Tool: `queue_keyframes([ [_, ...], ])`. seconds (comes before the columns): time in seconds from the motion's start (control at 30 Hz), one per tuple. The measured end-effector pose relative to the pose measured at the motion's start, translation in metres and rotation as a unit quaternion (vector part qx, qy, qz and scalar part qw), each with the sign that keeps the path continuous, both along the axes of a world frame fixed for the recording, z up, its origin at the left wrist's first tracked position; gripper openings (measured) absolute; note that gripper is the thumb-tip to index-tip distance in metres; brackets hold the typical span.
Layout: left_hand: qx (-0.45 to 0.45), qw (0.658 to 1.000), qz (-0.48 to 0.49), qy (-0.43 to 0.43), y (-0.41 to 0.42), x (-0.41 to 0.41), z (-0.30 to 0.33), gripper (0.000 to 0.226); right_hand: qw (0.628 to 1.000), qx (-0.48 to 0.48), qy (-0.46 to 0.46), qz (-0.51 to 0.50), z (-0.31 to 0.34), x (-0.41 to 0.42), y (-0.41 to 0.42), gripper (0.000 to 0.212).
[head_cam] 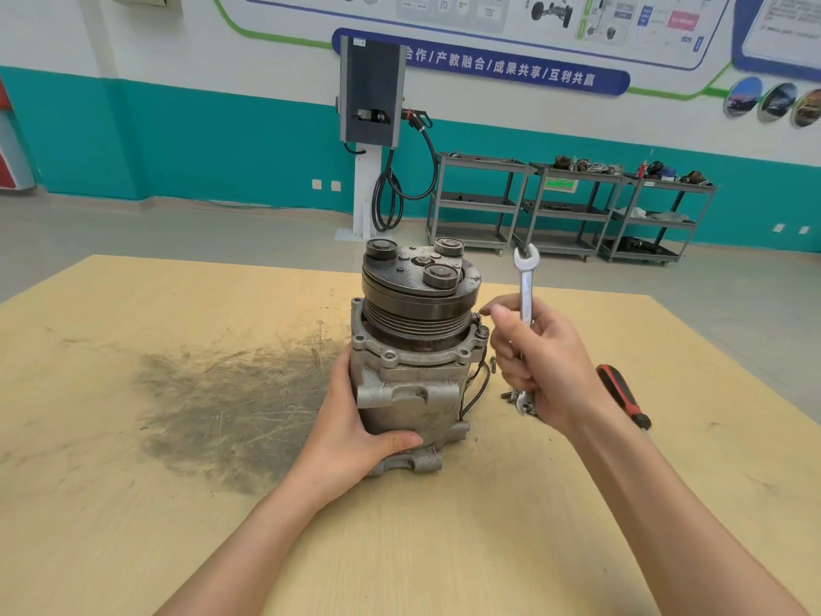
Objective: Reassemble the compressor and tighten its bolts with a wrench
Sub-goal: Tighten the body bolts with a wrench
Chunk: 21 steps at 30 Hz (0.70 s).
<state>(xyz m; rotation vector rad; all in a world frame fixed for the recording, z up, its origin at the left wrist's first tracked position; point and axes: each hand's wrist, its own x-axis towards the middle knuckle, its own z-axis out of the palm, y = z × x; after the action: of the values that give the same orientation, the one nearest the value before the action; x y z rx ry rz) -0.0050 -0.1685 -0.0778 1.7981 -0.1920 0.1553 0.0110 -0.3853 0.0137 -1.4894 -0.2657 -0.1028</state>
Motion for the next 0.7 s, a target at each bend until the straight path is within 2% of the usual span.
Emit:
queue_keyframes([
  [0.13,-0.001,1.000,0.002,-0.001,0.000,-0.001,0.000,0.123,0.999,0.022,0.007,0.026,-0.012,-0.004,0.003,0.017],
  [0.2,0.002,1.000,0.002,-0.004,0.000,0.000,0.000,0.123,1.000,0.010,0.001,0.022,-0.014,-0.004,0.003,0.010],
  [0.3,0.005,1.000,0.001,-0.007,0.000,0.000,0.000,0.121,1.000,-0.008,-0.016,-0.018,-0.015,-0.003,0.007,0.004],
  [0.4,0.006,1.000,0.002,-0.010,0.000,0.001,-0.001,0.119,0.996,-0.026,-0.041,-0.070,-0.014,-0.003,0.013,0.013],
  [0.53,0.009,1.000,0.004,-0.012,0.000,0.001,-0.001,0.118,1.000,0.007,-0.020,-0.010,-0.016,-0.005,0.007,0.002],
  [0.57,0.009,1.000,0.004,-0.011,0.000,0.000,-0.001,0.118,1.000,0.011,-0.015,0.000,-0.016,-0.005,0.005,0.005],
  [0.7,0.013,1.000,0.003,-0.016,-0.001,0.000,0.000,0.121,0.999,0.001,-0.011,-0.033,-0.015,-0.004,0.009,0.006],
])
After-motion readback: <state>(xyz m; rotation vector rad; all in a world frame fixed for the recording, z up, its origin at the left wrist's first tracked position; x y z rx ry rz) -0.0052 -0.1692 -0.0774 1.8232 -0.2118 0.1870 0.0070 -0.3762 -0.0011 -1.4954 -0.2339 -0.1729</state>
